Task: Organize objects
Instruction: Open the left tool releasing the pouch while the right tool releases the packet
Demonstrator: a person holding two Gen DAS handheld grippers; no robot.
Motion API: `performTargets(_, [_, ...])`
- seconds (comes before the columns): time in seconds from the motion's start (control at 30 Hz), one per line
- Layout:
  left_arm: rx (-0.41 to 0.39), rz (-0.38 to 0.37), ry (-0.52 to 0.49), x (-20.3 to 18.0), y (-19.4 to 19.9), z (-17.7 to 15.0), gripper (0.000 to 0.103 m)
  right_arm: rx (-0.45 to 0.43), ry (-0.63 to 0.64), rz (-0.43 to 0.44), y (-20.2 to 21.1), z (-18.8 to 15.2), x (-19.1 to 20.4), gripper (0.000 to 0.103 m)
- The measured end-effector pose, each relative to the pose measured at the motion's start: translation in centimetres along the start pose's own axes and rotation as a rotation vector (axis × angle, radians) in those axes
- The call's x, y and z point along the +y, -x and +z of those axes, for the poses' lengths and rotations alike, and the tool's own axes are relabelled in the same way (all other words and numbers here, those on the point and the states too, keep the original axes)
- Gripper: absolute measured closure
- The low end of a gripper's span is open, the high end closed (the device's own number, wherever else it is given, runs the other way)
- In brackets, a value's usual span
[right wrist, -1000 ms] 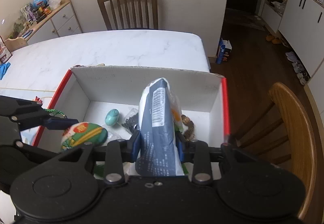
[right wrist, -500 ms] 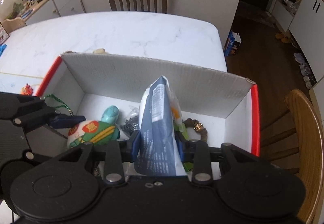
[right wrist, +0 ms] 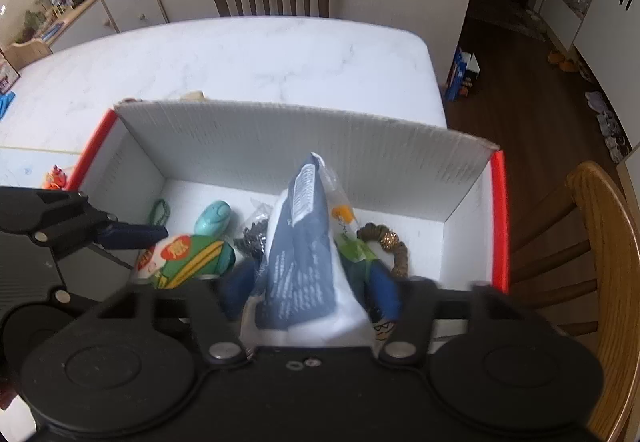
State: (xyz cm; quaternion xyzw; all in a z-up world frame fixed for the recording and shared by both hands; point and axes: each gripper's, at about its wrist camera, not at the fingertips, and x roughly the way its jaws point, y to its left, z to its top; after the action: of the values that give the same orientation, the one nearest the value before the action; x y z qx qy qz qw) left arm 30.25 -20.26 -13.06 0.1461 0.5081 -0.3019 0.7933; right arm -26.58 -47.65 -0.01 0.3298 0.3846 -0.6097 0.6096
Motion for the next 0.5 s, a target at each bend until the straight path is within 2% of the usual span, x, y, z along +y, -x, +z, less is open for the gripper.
performTargets(0.17, [-0.007, -0.008, 0.019, 0.3, 0.7, 0.0, 0.034, -0.021, -0.008, 0.017, 1.5, -0.2, -0.4, 0.033])
performTargets(0.23, [-0.013, -0.017, 0.03, 0.4, 1.0, 0.0, 0.029, -0.032, -0.012, 0.025, 2.2, -0.3, -0.5, 0.032])
performTargets(0.5, [-0.071, -0.056, 0.05, 0.5, 4.1, -0.8, 0.024, -0.08, 0.005, 0.061, 5.6, -1.3, -0.2, 0.026])
